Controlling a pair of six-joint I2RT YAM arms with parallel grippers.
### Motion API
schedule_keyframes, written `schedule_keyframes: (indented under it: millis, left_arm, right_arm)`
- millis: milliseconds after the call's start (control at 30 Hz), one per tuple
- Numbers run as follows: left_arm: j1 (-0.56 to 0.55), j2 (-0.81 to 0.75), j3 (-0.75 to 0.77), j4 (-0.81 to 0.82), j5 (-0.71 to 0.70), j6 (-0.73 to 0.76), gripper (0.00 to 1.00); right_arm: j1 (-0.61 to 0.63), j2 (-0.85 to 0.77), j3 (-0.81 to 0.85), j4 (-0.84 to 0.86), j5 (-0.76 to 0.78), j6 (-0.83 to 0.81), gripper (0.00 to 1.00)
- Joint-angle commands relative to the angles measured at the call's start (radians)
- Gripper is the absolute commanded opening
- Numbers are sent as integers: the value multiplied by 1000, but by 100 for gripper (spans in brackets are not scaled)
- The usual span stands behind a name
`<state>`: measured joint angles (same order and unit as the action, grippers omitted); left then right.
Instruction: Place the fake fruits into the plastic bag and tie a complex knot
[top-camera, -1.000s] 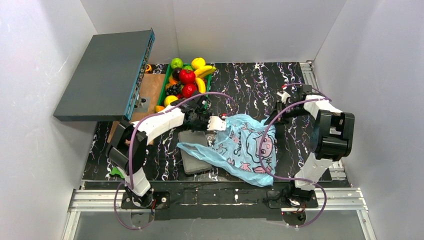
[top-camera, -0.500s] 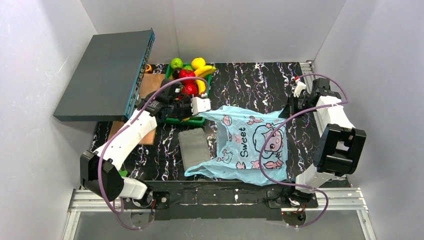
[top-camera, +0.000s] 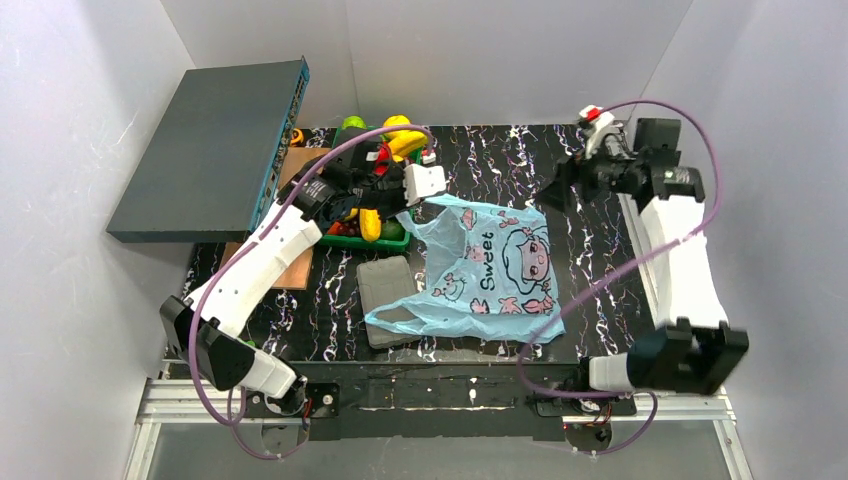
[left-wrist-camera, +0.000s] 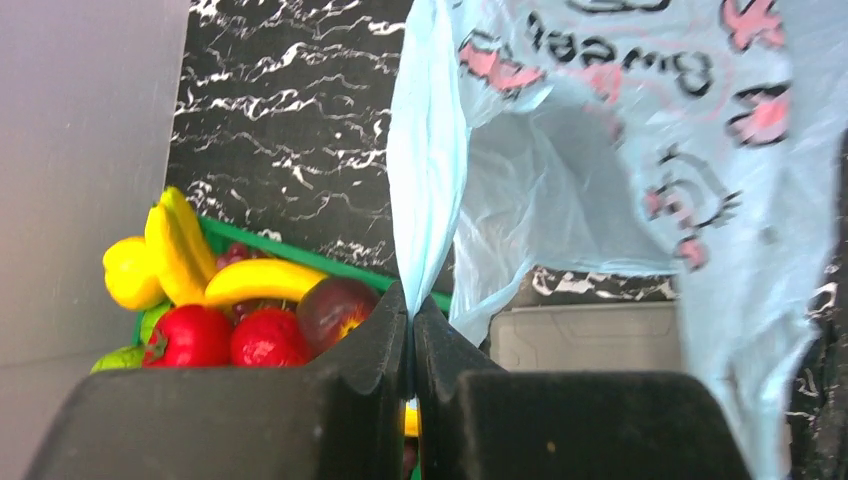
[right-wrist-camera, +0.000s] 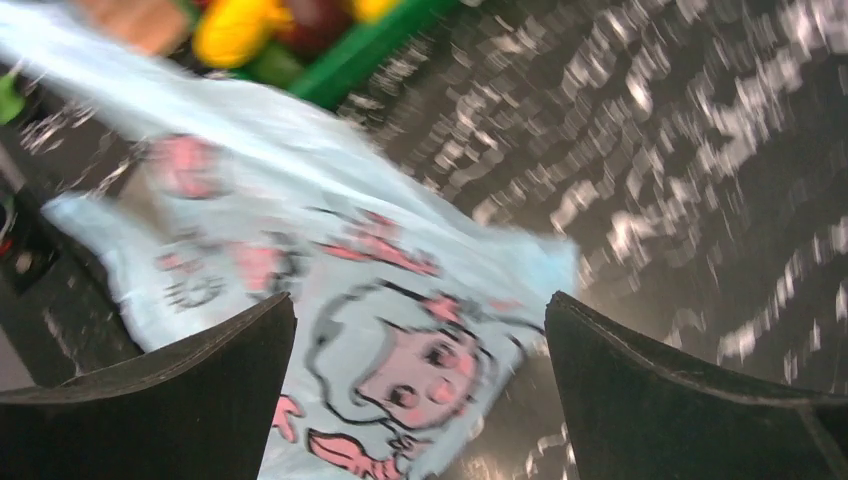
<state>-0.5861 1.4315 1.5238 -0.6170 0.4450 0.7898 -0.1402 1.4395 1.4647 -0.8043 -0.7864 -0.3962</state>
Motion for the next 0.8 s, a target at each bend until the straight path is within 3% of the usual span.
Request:
schedule_keyframes:
  millis: [0, 133, 267, 400, 567, 767]
  left_arm:
    - [-38, 37, 94, -77, -8, -73, 0]
    - [-60, 47, 146, -90, -7, -114, 0]
    - [-76, 46, 177, -98, 12, -141, 0]
    - [-78, 24, 176, -92, 65, -167, 0]
    - [-77, 17, 210, -77, 118, -209, 0]
    - [-77, 34, 306, -15, 175, -315, 0]
  right_arm:
    - [231, -240, -85, 165, -54, 42, 100]
    - [430, -340, -209, 403, 97, 119, 100]
    - [568, -324, -272, 607, 216, 199, 100]
    - [639, -285, -353, 769, 263, 197, 100]
    - [678, -213, -351, 826, 271, 151, 100]
    - [684, -178, -293, 710, 208, 126, 71]
